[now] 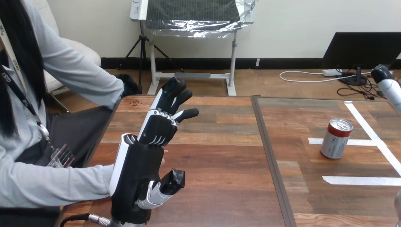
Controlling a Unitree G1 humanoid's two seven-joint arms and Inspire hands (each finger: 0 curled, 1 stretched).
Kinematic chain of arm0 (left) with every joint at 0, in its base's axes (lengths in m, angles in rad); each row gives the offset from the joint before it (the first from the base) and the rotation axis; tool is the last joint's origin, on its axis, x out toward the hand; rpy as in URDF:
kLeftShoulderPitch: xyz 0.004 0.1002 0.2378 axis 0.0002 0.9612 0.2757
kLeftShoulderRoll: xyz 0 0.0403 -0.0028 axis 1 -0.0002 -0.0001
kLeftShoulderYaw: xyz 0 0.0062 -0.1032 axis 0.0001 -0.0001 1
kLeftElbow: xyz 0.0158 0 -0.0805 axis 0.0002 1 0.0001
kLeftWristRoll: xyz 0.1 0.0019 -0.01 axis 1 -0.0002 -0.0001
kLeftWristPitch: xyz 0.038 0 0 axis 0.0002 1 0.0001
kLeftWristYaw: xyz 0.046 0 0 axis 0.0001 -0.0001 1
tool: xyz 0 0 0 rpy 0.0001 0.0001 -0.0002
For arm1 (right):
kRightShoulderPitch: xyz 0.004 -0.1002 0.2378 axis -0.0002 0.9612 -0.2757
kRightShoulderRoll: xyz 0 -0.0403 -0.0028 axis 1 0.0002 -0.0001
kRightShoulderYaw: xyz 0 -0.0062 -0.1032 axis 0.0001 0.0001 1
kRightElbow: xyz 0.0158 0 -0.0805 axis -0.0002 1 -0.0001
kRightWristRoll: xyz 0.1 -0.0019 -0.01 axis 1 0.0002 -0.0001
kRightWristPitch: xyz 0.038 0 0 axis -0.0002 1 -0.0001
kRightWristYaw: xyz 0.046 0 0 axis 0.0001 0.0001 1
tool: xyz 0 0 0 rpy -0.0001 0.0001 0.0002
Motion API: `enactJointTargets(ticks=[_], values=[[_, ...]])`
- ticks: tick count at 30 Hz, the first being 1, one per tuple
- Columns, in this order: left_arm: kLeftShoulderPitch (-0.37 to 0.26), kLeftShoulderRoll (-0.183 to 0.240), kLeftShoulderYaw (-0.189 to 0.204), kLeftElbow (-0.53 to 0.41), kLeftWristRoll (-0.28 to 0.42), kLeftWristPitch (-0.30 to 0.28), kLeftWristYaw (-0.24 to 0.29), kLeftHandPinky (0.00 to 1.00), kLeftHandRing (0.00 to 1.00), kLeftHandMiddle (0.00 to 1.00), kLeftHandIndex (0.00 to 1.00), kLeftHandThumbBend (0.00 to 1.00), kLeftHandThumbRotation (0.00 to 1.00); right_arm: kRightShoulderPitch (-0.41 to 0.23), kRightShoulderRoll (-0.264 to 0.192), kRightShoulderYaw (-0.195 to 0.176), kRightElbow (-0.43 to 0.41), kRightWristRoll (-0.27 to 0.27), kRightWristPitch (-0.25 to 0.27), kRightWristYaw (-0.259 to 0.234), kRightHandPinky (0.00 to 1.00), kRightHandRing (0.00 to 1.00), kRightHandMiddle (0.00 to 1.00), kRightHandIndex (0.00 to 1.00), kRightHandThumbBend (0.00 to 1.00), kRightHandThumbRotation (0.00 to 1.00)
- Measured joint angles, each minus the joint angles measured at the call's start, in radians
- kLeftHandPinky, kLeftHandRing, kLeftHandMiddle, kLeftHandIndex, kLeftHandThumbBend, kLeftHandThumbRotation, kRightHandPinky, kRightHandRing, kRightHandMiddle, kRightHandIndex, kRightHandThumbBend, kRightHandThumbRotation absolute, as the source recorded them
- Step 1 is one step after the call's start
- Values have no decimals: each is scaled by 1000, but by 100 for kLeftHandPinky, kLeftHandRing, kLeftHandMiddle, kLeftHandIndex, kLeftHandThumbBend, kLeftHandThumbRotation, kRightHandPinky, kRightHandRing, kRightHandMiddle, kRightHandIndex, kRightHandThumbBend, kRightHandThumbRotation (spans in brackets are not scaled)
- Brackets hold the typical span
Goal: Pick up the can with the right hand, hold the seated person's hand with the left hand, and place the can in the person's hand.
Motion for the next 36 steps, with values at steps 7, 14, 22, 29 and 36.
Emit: enactJointTargets(ticks=[7, 14, 22, 29, 36], values=[[0, 0, -1, 0, -6, 0, -2, 79, 91, 94, 95, 86, 79, -55, -29, 14, 107, -10, 46, -2, 100, 100, 98, 100, 100, 55], [-1, 0, -5, 0, -17, -1, -8, 78, 91, 94, 95, 85, 78, -97, -54, 45, 196, -38, 85, -15, 100, 100, 97, 100, 100, 54], [-1, 0, -5, 0, -19, -4, -8, 77, 90, 94, 95, 84, 78, -136, -60, 90, 272, -84, 141, -57, 93, 95, 95, 99, 100, 56], [-1, 0, -10, 0, -38, -4, -18, 78, 91, 94, 95, 85, 78, -158, -60, 123, 315, -114, 198, -70, 88, 93, 94, 98, 100, 55], [-1, 1, -13, -1, -49, -4, -25, 78, 91, 94, 95, 85, 79, -172, -60, 147, 344, -128, 245, -72, 87, 93, 95, 98, 100, 55]])
